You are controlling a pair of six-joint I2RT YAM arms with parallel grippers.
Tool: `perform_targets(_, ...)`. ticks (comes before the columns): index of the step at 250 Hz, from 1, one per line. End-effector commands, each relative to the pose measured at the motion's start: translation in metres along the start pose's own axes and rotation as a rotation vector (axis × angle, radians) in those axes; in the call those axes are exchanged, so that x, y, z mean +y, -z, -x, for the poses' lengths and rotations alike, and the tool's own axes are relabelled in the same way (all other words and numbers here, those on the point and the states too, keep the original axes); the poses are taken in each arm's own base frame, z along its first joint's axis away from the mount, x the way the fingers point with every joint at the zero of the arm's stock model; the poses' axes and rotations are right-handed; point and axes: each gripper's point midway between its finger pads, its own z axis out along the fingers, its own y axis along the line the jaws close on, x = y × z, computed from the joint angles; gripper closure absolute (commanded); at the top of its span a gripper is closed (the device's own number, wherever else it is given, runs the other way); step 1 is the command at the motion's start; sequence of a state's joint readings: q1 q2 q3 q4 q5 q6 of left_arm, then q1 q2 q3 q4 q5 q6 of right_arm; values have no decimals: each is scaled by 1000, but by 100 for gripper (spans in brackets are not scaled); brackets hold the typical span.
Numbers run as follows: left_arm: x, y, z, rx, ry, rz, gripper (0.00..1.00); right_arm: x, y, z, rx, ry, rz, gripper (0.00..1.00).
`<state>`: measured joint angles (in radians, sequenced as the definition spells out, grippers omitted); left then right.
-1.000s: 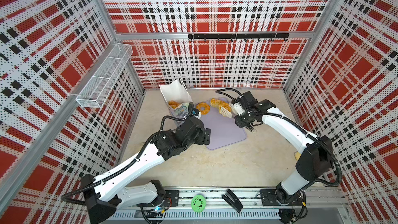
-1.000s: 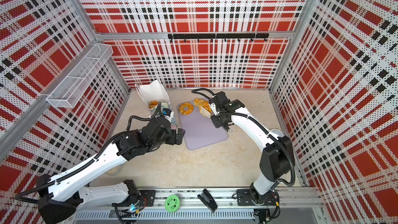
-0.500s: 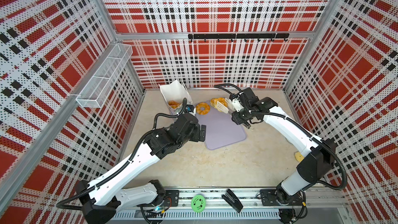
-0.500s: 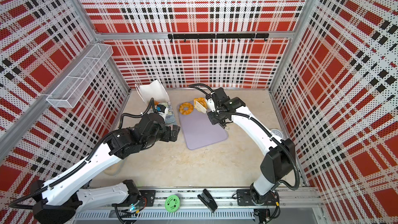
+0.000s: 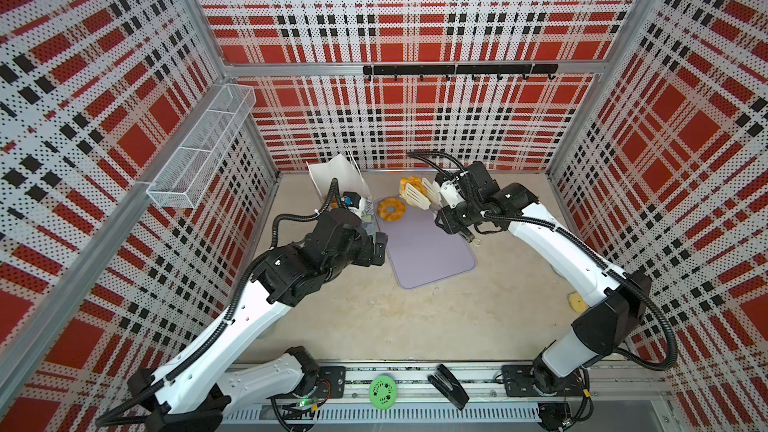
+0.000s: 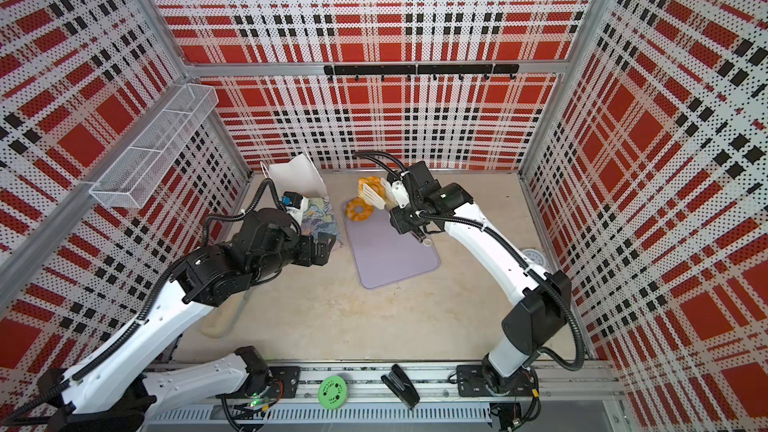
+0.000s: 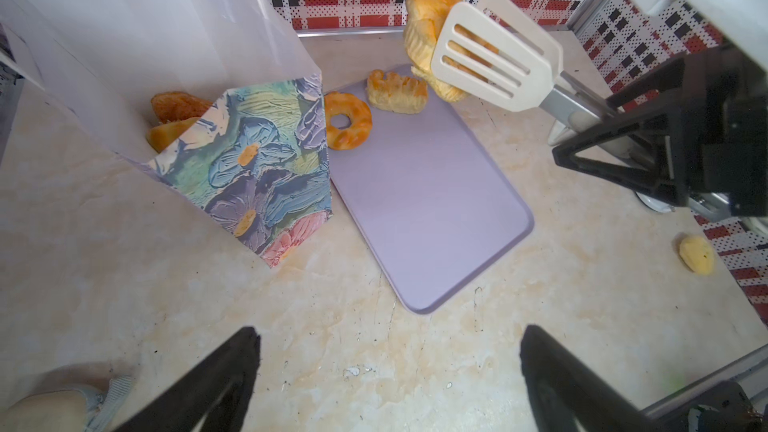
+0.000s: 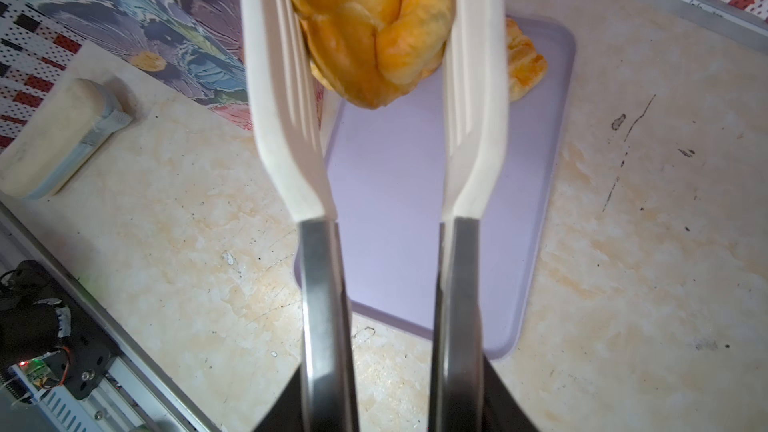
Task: Place the fake bread into the paper bag
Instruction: 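Carry the bun toward the floral bag while the left gripper nears the bag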
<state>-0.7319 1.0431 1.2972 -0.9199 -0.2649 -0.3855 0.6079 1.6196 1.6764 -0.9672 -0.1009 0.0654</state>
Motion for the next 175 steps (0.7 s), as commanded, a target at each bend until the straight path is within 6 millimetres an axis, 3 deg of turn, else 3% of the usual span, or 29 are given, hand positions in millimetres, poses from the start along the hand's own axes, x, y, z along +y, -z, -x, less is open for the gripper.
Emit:
perform_targets(1, 6, 13, 10, -28, -12, -3, 1, 19, 35, 47, -190, 16, 61, 57)
perform_targets(98, 26, 33, 24, -71, 4, 37, 1, 57, 50, 84, -287, 53, 150, 57)
perform_targets(175, 41, 45, 35, -120, 32, 77, 1, 94, 51, 100, -331, 94, 229, 57)
